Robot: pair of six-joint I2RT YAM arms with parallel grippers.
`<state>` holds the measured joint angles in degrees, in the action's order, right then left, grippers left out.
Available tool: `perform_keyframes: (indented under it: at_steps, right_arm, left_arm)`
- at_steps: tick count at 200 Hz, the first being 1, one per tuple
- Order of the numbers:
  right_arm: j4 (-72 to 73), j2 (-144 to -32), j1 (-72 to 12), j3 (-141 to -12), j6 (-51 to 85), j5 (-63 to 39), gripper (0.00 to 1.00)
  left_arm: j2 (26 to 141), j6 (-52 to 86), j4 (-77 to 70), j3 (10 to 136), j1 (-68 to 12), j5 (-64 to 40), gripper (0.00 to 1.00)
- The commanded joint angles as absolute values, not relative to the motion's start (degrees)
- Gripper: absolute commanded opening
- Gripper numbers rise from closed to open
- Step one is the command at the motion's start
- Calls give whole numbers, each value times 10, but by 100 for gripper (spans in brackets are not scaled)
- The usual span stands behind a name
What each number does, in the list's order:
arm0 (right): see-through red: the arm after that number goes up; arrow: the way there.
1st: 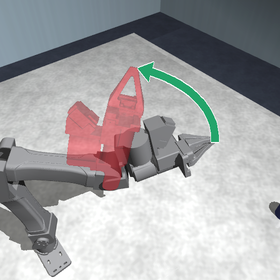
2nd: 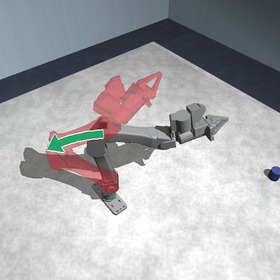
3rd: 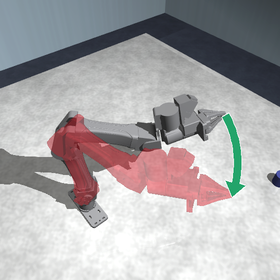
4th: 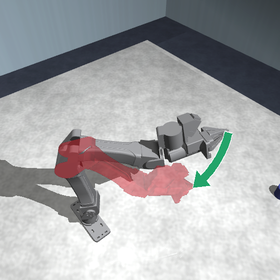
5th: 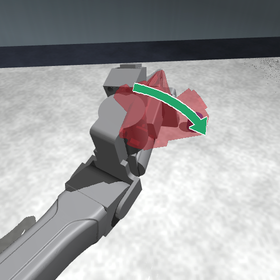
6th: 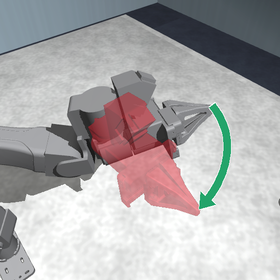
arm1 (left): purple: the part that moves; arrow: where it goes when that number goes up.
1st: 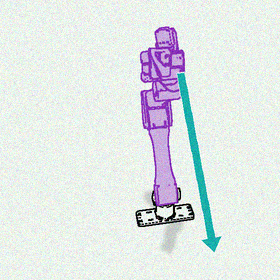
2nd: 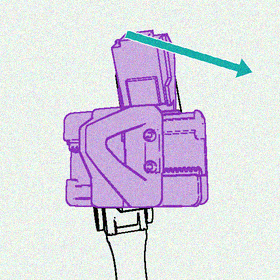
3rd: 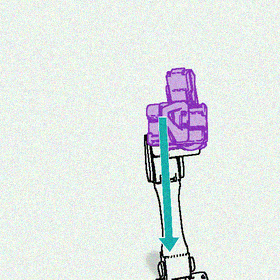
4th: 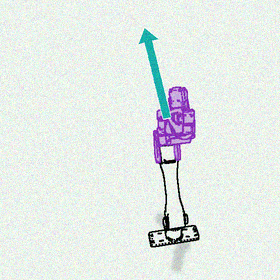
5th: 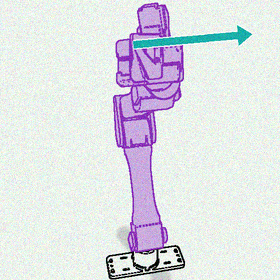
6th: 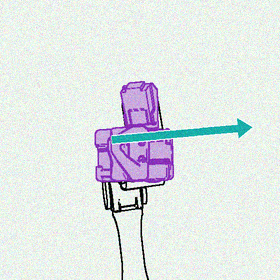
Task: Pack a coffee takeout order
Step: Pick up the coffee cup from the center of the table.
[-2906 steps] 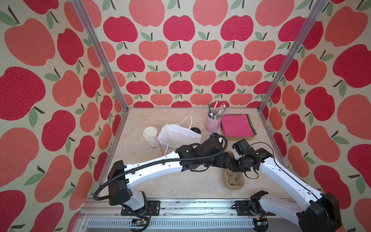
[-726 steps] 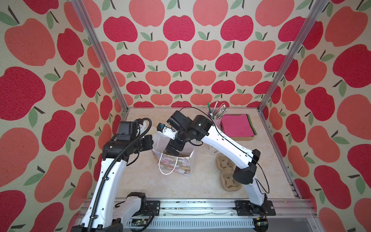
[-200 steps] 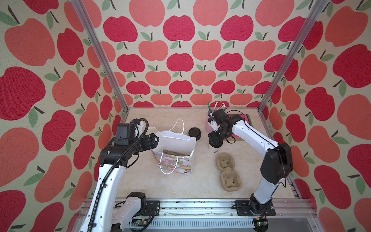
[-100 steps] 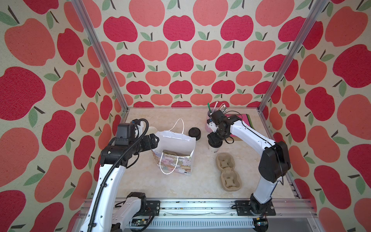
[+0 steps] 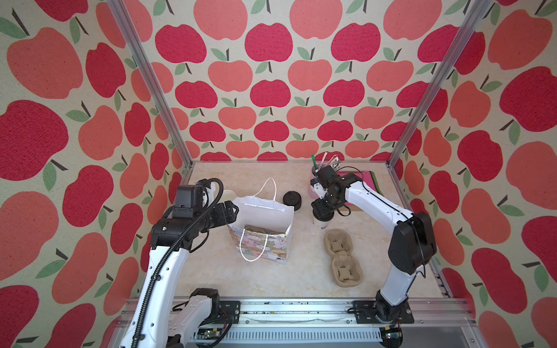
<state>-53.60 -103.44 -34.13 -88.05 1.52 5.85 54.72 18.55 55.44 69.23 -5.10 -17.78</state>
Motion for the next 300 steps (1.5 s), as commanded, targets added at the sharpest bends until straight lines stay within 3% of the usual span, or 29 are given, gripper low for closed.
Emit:
perform_keyframes:
  at_steps: [1,30,103,212,260,300]
  right_arm:
    - [-543,-1053,-346,-847,11,64,79]
    - [-541,-1053,-345,-839,13,63,79]
    - [-542,-1039,-346,-846,18,59,67]
    - [-599,-954,-368,-930,19,56,64]
    - [-621,-916,-393,-987,12,42,62]
    - [-632,-889,-414,-1047,9,17,61]
  left_arm:
    - [537,181,548,685,-47,-168,85]
    - [536,182,548,682,-47,-168,85]
    - [529,183,548,676,-47,-164,85]
    - [527,182,544,680,-47,-166,84]
    - [526,179,542,672,-47,-155,74]
    - [532,173,540,665,-47,-147,59]
